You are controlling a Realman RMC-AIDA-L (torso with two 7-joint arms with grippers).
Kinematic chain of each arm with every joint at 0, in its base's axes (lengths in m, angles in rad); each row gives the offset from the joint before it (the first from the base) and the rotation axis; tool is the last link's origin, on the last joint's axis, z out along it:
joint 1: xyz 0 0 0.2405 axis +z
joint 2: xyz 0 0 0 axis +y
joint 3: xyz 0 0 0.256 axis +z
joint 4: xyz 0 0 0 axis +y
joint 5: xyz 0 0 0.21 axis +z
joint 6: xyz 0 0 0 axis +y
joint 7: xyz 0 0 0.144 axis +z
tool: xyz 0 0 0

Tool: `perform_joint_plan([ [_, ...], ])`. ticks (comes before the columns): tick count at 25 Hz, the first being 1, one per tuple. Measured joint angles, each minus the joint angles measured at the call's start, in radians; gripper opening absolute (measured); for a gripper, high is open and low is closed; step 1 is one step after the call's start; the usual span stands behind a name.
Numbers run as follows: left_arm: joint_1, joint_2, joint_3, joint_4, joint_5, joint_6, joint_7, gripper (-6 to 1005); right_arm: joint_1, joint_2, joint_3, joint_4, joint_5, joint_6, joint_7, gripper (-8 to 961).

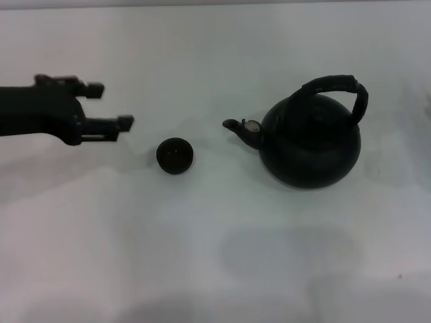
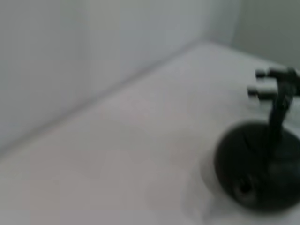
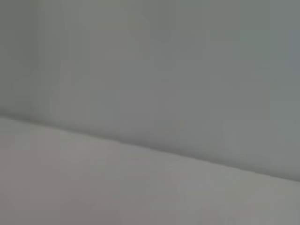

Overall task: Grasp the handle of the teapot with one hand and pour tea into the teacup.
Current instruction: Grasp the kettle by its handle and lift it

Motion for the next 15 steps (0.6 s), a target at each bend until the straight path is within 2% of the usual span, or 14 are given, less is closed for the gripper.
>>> perform_joint_plan([
  [4, 0.067, 0.001, -0.048, -0.15, -0.249, 0.071, 0.285, 799, -0.005, 0.0, -0.098, -0.043, -0.01, 0.017, 0.057, 772],
  [7, 0.063, 0.001, -0.133, -0.304, -0.39, 0.065, 0.456, 798, -0.021, 0.001, -0.184, -0.112, -0.015, 0.074, 0.184, 772],
  [11, 0.03, 0.005, -0.259, -0.583, -0.553, 0.055, 0.673, 795, -0.06, 0.005, -0.403, -0.374, -0.062, 0.216, 0.593, 771],
  [15, -0.022, 0.006, -0.387, -0.79, -0.588, 0.055, 0.825, 796, -0.096, 0.005, -0.624, -0.616, -0.128, 0.315, 0.95, 770],
])
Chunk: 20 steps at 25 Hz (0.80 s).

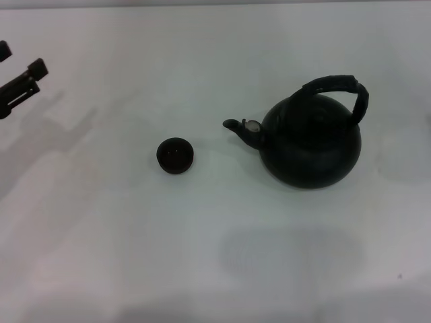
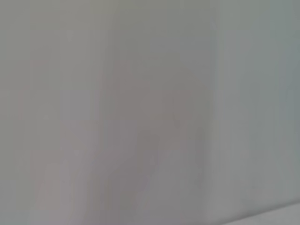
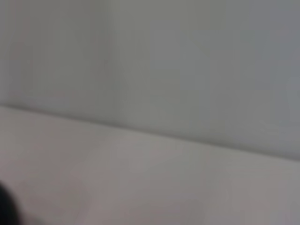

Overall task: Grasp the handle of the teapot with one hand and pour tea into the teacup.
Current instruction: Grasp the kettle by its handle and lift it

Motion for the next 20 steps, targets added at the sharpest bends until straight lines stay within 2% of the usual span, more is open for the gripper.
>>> perform_joint_plan([
  [1, -0.012, 0.001, -0.027, -0.047, -0.001, 0.002, 0.033, 797, -0.007, 0.0, -0.05, -0.038, -0.008, 0.024, 0.061, 770],
  [2, -0.012, 0.001, -0.027, -0.047, -0.001, 0.002, 0.033, 797, -0.013, 0.0, -0.085, -0.061, -0.013, 0.043, 0.096, 769],
  [3, -0.027, 0.001, -0.062, -0.107, -0.004, 0.013, 0.081, 798, -0.015, 0.001, -0.11, -0.074, -0.014, 0.062, 0.117, 769],
  [4, -0.029, 0.001, -0.066, -0.113, -0.005, 0.015, 0.086, 798, -0.017, 0.001, -0.125, -0.079, -0.015, 0.086, 0.132, 769],
  [12, -0.038, 0.0, -0.094, -0.161, -0.009, 0.031, 0.105, 799, -0.015, 0.002, -0.136, -0.058, 0.04, 0.297, 0.153, 767],
  [20, -0.047, -0.001, -0.092, -0.164, -0.006, 0.048, 0.107, 800, -0.012, 0.008, -0.18, 0.0, 0.11, 0.325, 0.138, 765],
])
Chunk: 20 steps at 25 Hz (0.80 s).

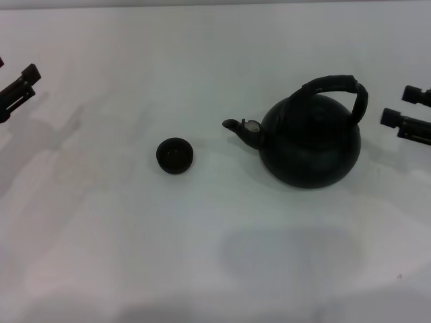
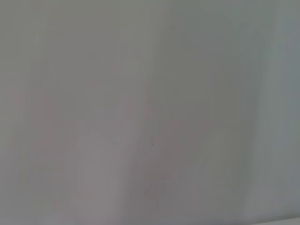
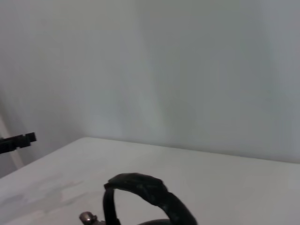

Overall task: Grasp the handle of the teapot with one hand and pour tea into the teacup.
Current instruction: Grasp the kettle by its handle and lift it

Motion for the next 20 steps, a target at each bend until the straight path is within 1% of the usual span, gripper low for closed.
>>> perform_joint_plan([
  [4, 0.001, 0.0, -0.002, -0.001, 0.0, 0.0, 0.0, 800, 0.001, 0.0, -0.034, 0.033, 0.024, -0.016, -0.016, 764],
  [14, 0.002, 0.001, -0.003, -0.002, 0.0, 0.002, 0.001, 800, 0.016, 0.002, -0.059, 0.086, 0.048, -0.063, -0.063, 762],
  [20, 0.003, 0.003, -0.004, -0.002, 0.0, 0.002, 0.003, 800, 0.018, 0.002, -0.139, 0.099, 0.108, -0.1, -0.073, 761],
])
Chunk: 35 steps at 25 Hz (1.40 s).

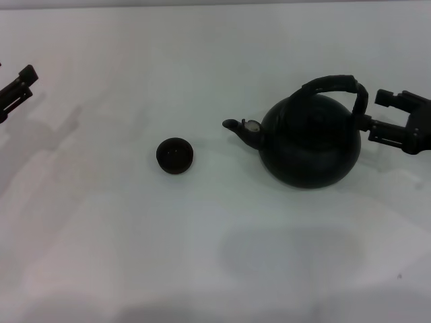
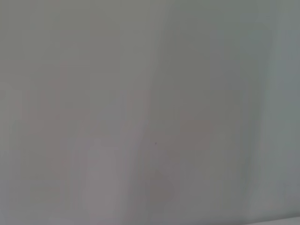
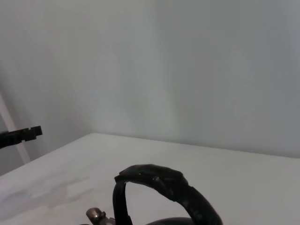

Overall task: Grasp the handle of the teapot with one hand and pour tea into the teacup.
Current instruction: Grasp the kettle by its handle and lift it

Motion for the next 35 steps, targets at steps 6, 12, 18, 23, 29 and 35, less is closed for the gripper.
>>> perform_joint_plan([
  [6, 0.002, 0.0, 0.0, 0.0, 0.0, 0.0, 0.012, 799, 0.001, 0.0, -0.094, 0.008, 0.07, -0.051, -0.006, 759],
  [12, 0.004, 0.0, 0.0, 0.0, 0.0, 0.0, 0.015, 800, 0.001, 0.0, -0.119, 0.015, 0.107, -0.078, -0.017, 758],
  [18, 0.003, 0.002, 0.0, 0.0, 0.001, 0.008, 0.015, 800, 0.001, -0.001, -0.12, 0.023, 0.119, -0.084, -0.013, 757],
  [23, 0.001, 0.002, 0.0, 0.0, 0.002, 0.015, 0.015, 799, -0.001, -0.003, -0.111, 0.044, 0.128, -0.085, -0.011, 711],
  [29, 0.0, 0.002, 0.0, 0.0, 0.003, 0.015, 0.015, 799, 0.0, -0.003, -0.111, 0.068, 0.143, -0.086, -0.02, 580],
  [35, 0.002, 0.002, 0.001, 0.0, 0.004, 0.016, 0.014, 800, 0.002, -0.003, -0.115, 0.084, 0.162, -0.096, -0.024, 518],
])
